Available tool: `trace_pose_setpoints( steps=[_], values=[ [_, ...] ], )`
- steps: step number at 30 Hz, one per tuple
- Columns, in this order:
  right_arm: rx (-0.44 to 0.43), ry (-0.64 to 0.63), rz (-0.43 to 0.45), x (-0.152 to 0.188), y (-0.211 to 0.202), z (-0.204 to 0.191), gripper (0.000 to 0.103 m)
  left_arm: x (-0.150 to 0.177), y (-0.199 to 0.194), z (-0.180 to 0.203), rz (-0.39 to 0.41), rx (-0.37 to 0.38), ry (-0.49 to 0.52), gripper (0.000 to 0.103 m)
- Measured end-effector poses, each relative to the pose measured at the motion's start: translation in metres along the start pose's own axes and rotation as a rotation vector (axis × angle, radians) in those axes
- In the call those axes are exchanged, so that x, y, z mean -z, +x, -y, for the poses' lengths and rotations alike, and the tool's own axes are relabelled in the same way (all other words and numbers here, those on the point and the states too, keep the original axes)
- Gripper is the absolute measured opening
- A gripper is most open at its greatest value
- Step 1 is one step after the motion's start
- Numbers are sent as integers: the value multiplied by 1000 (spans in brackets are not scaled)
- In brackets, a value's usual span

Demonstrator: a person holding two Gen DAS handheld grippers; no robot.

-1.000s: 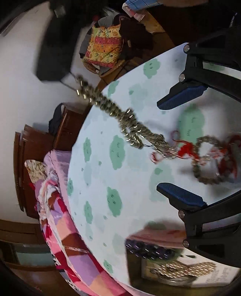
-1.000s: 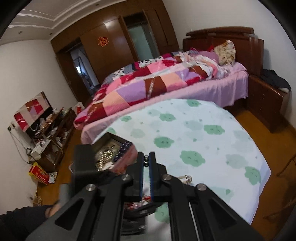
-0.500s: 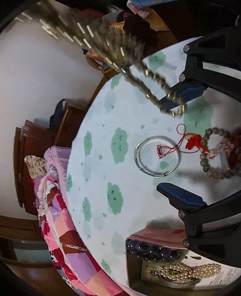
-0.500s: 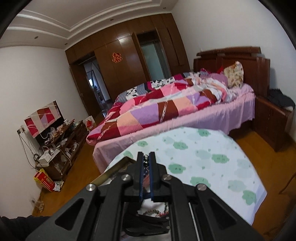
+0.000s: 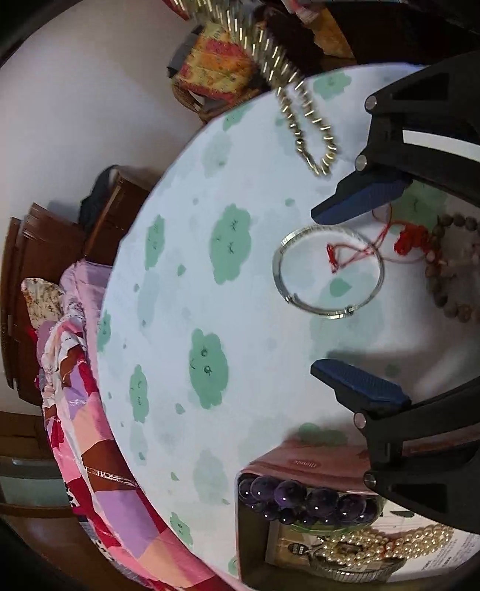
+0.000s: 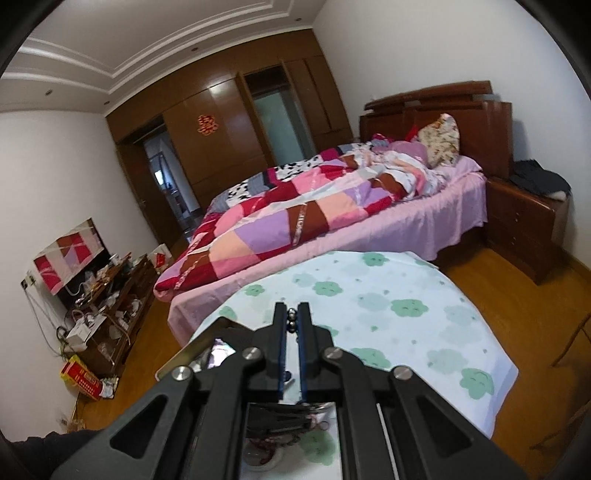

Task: Organize jewelry
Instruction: 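Carry the gold chain into the tin with the right tool and release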

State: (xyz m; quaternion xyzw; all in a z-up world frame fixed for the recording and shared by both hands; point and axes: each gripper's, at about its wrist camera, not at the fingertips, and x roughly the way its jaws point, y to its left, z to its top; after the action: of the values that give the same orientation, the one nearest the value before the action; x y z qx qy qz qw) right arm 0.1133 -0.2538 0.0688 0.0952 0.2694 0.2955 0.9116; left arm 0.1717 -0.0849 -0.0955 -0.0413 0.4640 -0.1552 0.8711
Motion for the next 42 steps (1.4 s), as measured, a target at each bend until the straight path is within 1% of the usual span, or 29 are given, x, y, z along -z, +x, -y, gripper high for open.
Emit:
trace_pose_setpoints(
  steps=[3, 6, 11, 12, 14, 15, 16, 17, 20, 22, 26, 29, 31, 36, 38, 42],
  values=[
    [12, 23, 4, 1, -3, 10, 7, -1, -7, 6, 19, 23, -2, 76],
    [19, 36, 2, 4, -4, 16, 7, -3, -3, 14, 0, 9, 25, 76],
    [19, 43, -12, 8, -3, 18, 7, 0, 17, 17, -64, -10, 31, 76],
    [17, 46, -16, 9, -2, 18, 7, 1, 17, 20, -52, -22, 50, 76],
    [10, 54, -26, 11, 2, 19, 7, 3, 17, 24, -55, -39, 84, 76],
    [7, 58, -30, 13, 4, 19, 7, 4, 17, 26, -53, -41, 95, 72],
    [5, 62, -33, 14, 6, 20, 7, 5, 17, 27, -50, -44, 109, 61],
    [2, 67, -39, 15, 8, 20, 7, 5, 15, 29, -52, -45, 128, 61],
    [-3, 76, -48, 17, 11, 21, 7, 7, 9, 28, -37, -30, 128, 60],
    [-3, 75, -50, 16, 11, 20, 7, 7, 1, 28, -10, -26, 127, 60],
    [-4, 72, -48, 16, 11, 19, 7, 1, -23, 25, 47, 4, 124, 60],
    [-10, 53, -45, 11, 10, 14, 7, 1, -52, 16, 100, -15, 130, 60],
    [-17, 36, -44, 5, 12, 4, 7, 2, -75, 2, 137, -30, 117, 60],
    [-52, -26, -58, -5, 25, -29, 7, 9, -128, -41, 210, -123, 70, 60],
    [-69, -46, -68, -6, 34, -42, 7, 14, -145, -60, 233, -185, 53, 60],
    [-113, -93, -93, -9, 56, -75, 7, 21, -161, -91, 258, -250, 10, 60]
  ],
)
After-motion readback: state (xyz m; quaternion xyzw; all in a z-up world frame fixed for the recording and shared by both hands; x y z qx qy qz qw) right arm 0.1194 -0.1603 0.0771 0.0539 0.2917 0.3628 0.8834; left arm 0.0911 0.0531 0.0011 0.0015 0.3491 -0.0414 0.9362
